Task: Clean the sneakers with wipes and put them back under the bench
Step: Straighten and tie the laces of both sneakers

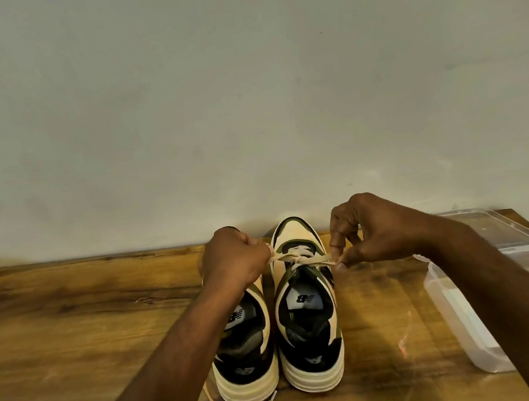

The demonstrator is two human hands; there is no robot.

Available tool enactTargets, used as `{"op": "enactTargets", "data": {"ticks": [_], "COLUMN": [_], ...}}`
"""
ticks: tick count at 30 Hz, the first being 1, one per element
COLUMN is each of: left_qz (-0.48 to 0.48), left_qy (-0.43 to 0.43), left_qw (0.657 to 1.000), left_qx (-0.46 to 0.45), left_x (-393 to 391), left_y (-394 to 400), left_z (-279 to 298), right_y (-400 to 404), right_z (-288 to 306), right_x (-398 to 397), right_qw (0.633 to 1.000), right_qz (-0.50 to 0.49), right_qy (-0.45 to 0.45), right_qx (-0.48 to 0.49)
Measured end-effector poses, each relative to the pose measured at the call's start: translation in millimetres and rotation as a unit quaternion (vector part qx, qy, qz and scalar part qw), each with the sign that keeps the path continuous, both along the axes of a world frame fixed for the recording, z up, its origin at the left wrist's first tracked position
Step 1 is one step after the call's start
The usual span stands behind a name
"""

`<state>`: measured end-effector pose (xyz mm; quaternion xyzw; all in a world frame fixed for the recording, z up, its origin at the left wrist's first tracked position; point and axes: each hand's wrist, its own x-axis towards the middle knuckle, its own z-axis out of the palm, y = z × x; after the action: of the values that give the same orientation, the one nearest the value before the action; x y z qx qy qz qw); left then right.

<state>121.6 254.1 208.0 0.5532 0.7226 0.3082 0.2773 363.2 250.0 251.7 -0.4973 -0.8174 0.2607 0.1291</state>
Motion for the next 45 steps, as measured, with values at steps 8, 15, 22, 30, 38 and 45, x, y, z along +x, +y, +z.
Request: {"op": "enactTargets", "data": {"ticks": [8,15,22,30,38,45], "left_qz": [0.017,0.016,-0.059,-0.172,-0.164,-0.159], "left_qy": [0.102,0.122,0.184,0.191,0.264,0.200], "left_qw": [0.994,0.992,0.981,0.966,0.950,0.964], "left_qx": [-0.038,-0.039,-0.032,0.035,0.035,0.068], "left_x": [0.4,0.2,-1.5,12.7,23.4,28.9], "left_y": [-2.1,-2.8,-3.9,-36.7,-44.1,-46.1], "left_z": [6.2,10.8,8.1,23.0,15.7,12.4], "right_y": [3.9,4.6,-6.3,-21.7,-43.5,-50.4], "right_z": [-17.4,-17.0,-7.9,-14.2,-27.2,-26.1], "right_x": [3.8,3.6,-5.7,-42.4,-65.3,-59.3], "right_qw": [0.998,0.997,0.995,0.976,0.970,0.961], "right_qz": [0.002,-0.022,-0.074,-0.208,-0.233,-0.258], "right_qy": [-0.019,-0.015,0.028,0.039,-0.059,-0.052], "right_qx": [-0.057,-0.076,-0.059,-0.060,0.046,0.087]}}
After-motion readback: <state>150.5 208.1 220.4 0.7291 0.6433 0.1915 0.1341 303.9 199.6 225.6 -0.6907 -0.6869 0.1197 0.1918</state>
